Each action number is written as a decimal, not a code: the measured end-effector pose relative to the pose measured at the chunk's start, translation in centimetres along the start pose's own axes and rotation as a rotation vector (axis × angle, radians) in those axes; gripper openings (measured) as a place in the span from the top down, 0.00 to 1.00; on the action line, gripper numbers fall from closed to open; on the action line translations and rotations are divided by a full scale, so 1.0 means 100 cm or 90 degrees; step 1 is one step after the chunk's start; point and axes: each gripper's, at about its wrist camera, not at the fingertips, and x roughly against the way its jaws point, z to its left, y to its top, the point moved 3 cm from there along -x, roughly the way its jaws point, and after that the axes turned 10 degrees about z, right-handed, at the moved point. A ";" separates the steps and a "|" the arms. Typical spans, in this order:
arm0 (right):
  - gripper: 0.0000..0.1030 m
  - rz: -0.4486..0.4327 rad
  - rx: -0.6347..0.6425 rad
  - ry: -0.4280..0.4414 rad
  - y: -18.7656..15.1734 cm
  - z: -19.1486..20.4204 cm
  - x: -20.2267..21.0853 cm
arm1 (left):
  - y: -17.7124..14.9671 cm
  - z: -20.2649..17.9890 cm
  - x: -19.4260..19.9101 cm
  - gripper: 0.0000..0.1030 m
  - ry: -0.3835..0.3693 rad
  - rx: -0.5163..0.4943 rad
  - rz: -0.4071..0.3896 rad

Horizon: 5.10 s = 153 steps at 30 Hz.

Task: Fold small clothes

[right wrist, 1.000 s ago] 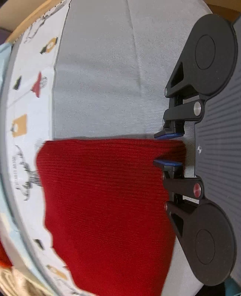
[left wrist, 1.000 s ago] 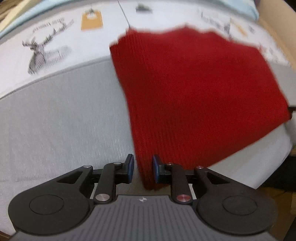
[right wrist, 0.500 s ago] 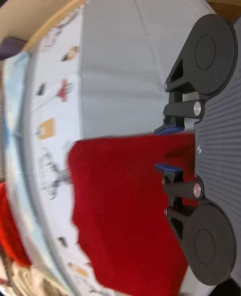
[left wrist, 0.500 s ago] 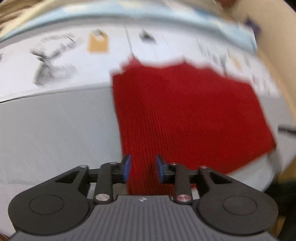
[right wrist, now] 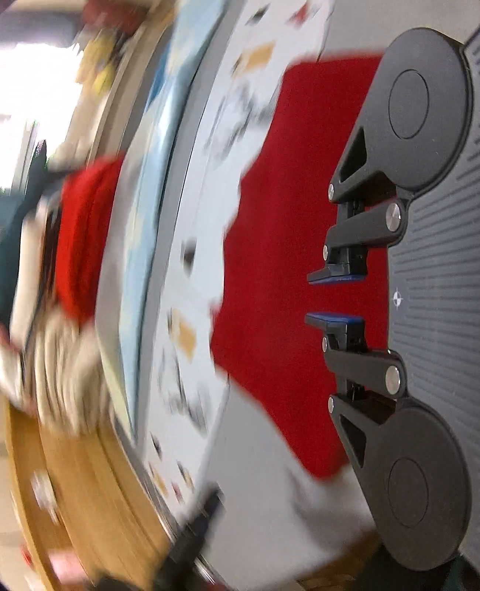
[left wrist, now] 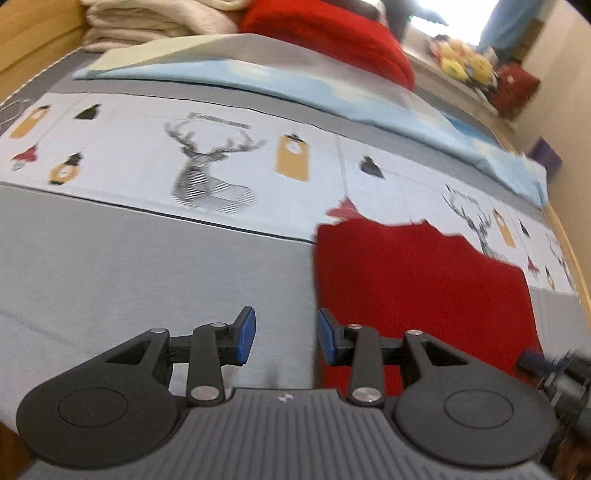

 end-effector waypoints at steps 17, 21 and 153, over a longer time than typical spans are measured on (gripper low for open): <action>0.48 0.073 0.345 -0.024 -0.021 0.197 -0.113 | 0.004 0.079 0.026 0.61 0.033 0.077 -0.021; 0.61 0.074 0.352 -0.078 -0.024 0.196 -0.128 | 0.004 0.077 0.026 0.61 0.034 0.074 -0.020; 0.79 0.042 -0.312 0.101 0.029 -0.182 -0.080 | 0.059 -0.169 -0.119 0.38 -0.037 -0.167 0.059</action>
